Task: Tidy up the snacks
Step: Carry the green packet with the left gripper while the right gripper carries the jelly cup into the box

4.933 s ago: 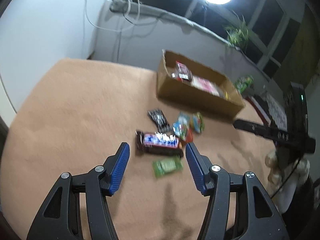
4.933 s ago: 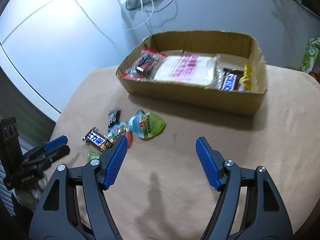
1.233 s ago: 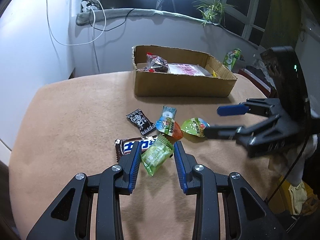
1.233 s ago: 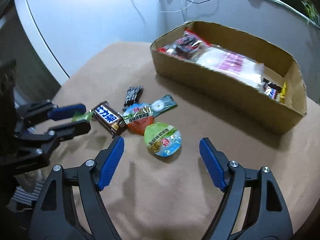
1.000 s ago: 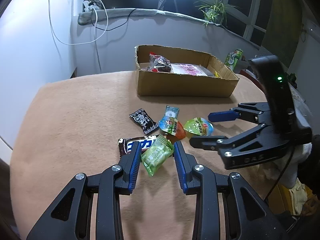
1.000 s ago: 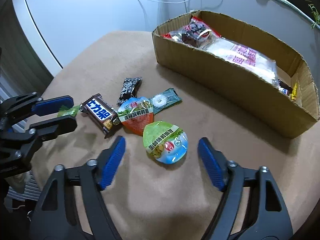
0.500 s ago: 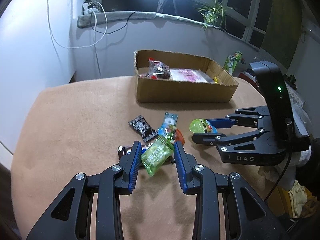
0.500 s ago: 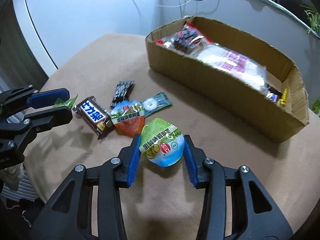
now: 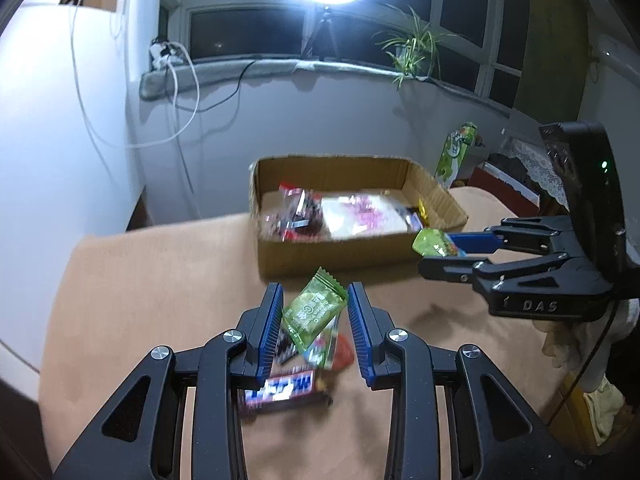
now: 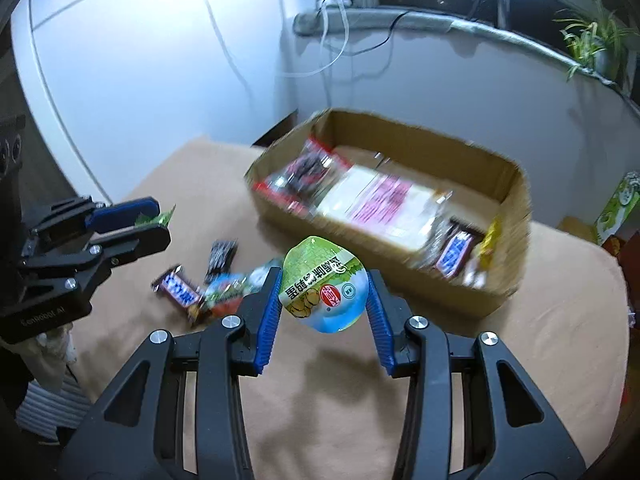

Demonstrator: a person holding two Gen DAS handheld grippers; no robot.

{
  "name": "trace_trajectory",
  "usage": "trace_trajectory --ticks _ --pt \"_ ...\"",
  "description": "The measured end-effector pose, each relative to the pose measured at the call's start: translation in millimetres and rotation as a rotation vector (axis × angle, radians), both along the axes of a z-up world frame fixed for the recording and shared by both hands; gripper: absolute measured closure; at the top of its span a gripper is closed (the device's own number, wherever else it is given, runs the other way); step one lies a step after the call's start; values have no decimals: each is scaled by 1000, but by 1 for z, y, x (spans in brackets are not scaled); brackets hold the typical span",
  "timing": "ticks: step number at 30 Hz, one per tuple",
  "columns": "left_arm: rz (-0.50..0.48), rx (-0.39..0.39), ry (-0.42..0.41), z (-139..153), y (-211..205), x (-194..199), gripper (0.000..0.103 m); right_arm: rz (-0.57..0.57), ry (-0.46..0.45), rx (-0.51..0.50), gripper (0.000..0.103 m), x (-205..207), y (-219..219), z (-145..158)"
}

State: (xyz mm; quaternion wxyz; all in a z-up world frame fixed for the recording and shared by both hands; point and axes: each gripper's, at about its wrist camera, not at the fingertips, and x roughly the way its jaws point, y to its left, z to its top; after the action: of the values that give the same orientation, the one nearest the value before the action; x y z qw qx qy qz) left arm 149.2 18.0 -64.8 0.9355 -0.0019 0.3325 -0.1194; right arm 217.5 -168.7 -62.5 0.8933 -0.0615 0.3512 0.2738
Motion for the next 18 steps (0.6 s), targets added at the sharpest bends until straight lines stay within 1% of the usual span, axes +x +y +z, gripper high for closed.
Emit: trace_trajectory --ticks 6,18 --pt "-16 13 -36 15 -13 21 71 -44 -19 29 60 19 -17 14" --pt "-20 6 -45 21 -32 67 71 -121 -2 60 60 66 -43 17"
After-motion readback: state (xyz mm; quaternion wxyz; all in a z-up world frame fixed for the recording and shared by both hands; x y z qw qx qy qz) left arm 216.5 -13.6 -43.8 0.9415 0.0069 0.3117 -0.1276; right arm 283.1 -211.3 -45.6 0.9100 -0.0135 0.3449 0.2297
